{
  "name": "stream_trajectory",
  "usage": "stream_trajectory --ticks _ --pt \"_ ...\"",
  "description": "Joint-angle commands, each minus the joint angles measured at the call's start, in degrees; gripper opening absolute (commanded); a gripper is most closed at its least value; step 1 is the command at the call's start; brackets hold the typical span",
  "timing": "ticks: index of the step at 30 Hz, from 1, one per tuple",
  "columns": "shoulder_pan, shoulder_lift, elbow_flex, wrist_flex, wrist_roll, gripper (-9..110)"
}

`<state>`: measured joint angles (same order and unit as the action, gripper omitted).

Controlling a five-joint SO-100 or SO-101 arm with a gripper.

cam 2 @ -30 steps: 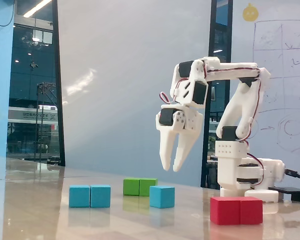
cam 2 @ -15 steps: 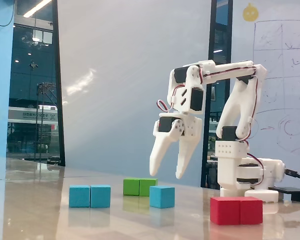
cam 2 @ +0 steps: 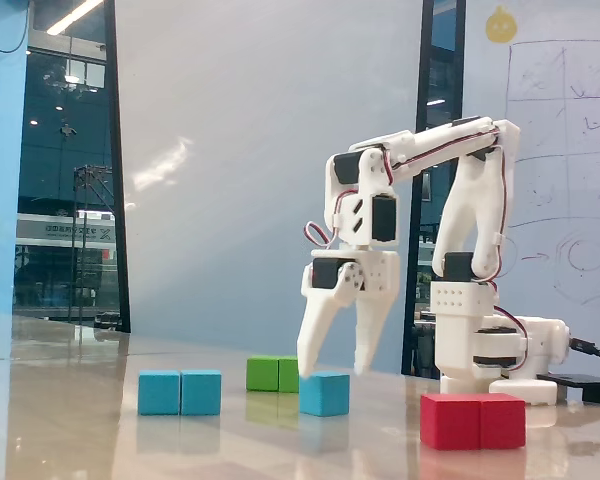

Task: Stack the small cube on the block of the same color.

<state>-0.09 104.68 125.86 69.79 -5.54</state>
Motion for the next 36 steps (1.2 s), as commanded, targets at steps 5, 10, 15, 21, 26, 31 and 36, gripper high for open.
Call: stream_trajectory --ticks 5,10,15,21,26,31,36 --pt "6.77 -0.26 -4.48 -4.92 -0.35 28" --pt "5.36 -4.66 -4.48 -5.10 0.00 28" --pt "4.92 -6.68 -4.92 -5.71 -0.18 28" --pt "5.10 -9.58 -4.92 -5.80 0.44 28" --pt "5.36 -9.93 -5.01 -5.80 0.44 27" --pt "5.36 -9.76 -5.01 -7.73 0.26 25" --pt "5.36 -9.67 -5.01 -10.63 -0.26 15"
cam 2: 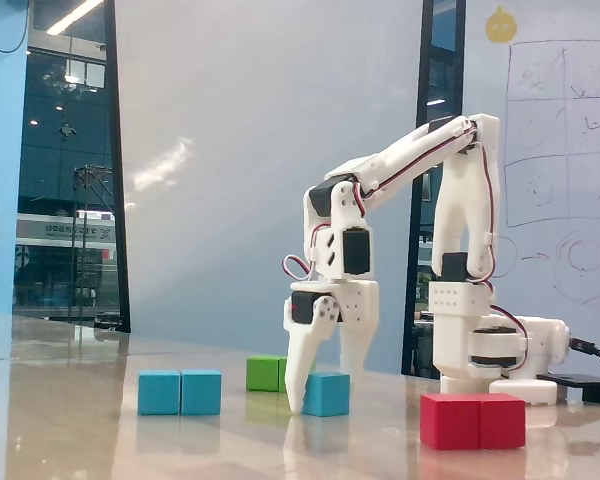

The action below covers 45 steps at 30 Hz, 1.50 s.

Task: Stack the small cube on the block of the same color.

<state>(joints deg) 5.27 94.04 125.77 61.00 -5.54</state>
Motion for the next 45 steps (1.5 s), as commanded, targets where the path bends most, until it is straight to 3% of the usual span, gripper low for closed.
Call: stream_trajectory --ticks 1,14,22,34,45 --pt "0.00 0.97 -4.92 -1.93 -0.26 14" --pt "0.09 4.83 -7.65 -0.26 -0.44 10" --pt "-0.18 7.91 -24.79 12.04 -0.53 10" --pt "2.72 -11.51 -58.89 23.64 -0.53 10" --pt "7.65 -23.55 -66.09 23.91 -0.62 10"
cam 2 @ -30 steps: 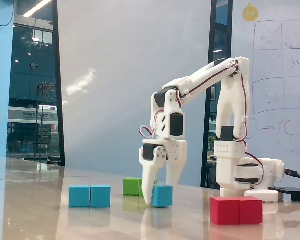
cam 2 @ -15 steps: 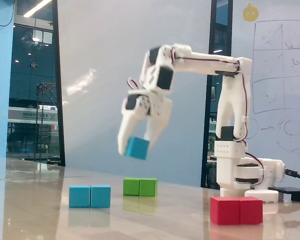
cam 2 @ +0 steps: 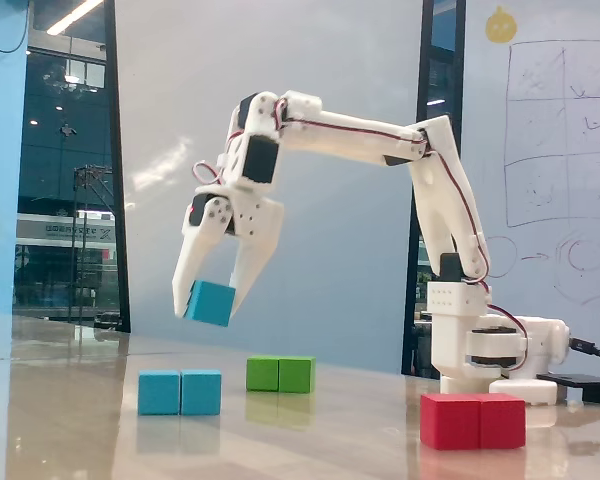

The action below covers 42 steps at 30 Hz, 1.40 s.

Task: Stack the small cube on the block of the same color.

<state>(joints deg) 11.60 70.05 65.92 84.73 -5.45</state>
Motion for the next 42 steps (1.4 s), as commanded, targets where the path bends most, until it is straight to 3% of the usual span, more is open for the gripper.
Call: stream_trajectory --ticks 1,42 --pt "1.49 -0.18 -6.24 0.00 -0.70 10" --pt "1.58 -6.33 -6.33 -4.04 -0.62 10"
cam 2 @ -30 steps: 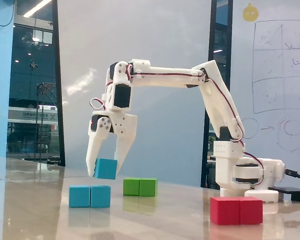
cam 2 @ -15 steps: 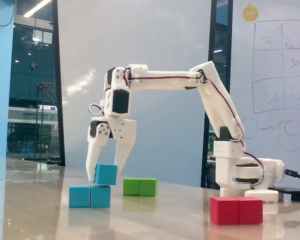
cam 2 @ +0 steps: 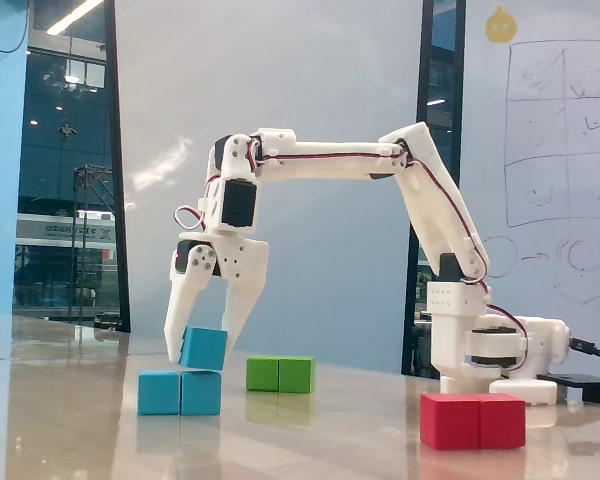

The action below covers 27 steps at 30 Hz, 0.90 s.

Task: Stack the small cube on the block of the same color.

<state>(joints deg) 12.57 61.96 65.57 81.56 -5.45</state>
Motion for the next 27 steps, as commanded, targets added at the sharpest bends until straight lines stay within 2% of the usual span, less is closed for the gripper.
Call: stream_trajectory --ticks 1,17,27 --pt "0.62 1.76 -5.89 -0.88 -0.62 10" --pt "0.26 -0.18 -5.89 -0.18 -0.62 10" --pt "0.53 -0.09 -5.89 0.18 -0.62 31"
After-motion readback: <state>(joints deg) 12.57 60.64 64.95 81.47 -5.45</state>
